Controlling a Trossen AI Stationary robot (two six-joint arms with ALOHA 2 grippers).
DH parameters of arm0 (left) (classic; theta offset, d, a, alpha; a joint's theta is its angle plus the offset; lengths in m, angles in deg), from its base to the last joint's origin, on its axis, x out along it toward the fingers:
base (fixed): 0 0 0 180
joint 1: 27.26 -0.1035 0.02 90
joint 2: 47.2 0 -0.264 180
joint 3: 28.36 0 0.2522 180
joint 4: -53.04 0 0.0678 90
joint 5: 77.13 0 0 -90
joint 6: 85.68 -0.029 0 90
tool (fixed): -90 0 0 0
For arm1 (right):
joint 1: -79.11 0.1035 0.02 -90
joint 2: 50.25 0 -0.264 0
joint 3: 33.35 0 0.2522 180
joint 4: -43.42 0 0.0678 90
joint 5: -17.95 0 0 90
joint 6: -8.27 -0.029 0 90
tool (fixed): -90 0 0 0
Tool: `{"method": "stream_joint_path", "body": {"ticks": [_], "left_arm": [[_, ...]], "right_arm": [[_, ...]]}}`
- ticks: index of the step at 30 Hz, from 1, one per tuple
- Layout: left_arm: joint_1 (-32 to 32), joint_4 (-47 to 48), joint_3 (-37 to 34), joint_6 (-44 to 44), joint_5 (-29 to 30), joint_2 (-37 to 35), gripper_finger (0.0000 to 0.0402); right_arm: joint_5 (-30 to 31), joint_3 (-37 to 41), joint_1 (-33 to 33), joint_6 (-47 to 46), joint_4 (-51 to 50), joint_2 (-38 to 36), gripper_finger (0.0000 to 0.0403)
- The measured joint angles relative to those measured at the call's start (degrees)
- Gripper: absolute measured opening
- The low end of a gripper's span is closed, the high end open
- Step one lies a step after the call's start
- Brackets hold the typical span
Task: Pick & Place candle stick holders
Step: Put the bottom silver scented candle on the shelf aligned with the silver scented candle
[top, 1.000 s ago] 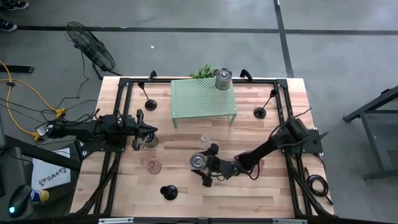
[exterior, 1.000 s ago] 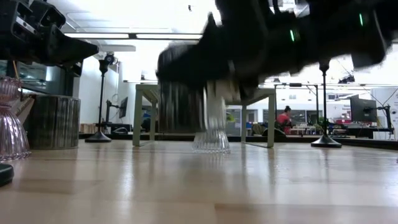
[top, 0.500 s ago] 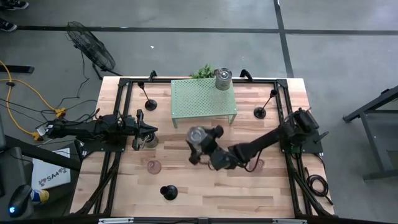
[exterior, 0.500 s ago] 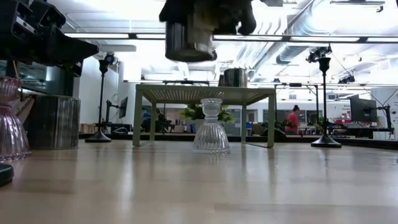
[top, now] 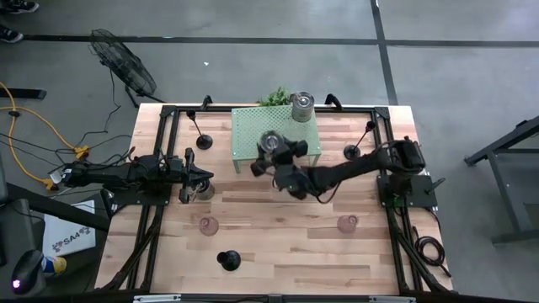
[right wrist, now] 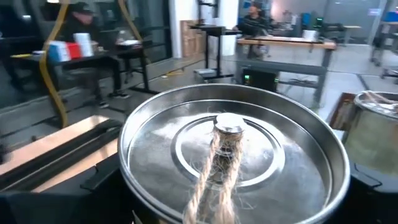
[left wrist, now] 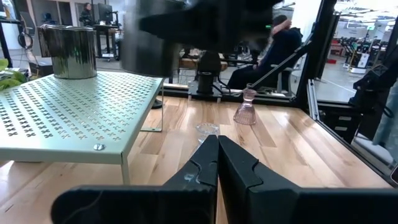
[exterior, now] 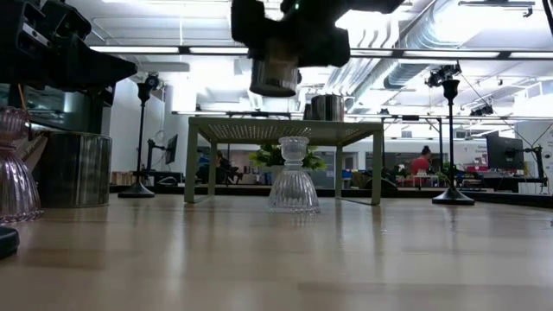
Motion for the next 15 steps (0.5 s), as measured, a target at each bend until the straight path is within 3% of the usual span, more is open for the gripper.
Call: {"method": "stream_joint_path", "body": {"ticks": [6,15], "left_arm": [[-0.01,-0.01,0.00,-0.01,0.00,0.00,0.0000],[0.00,-0.01,0.00,-0.01,-0.02,0.00,0.0000]], "right_arm": [[-0.61,0.00,-5.68,-1.39,-1.96,0.00,0.0344],[-3.84,0.07,-12.69,-12.42,-7.30,1.55,0.0349]]}}
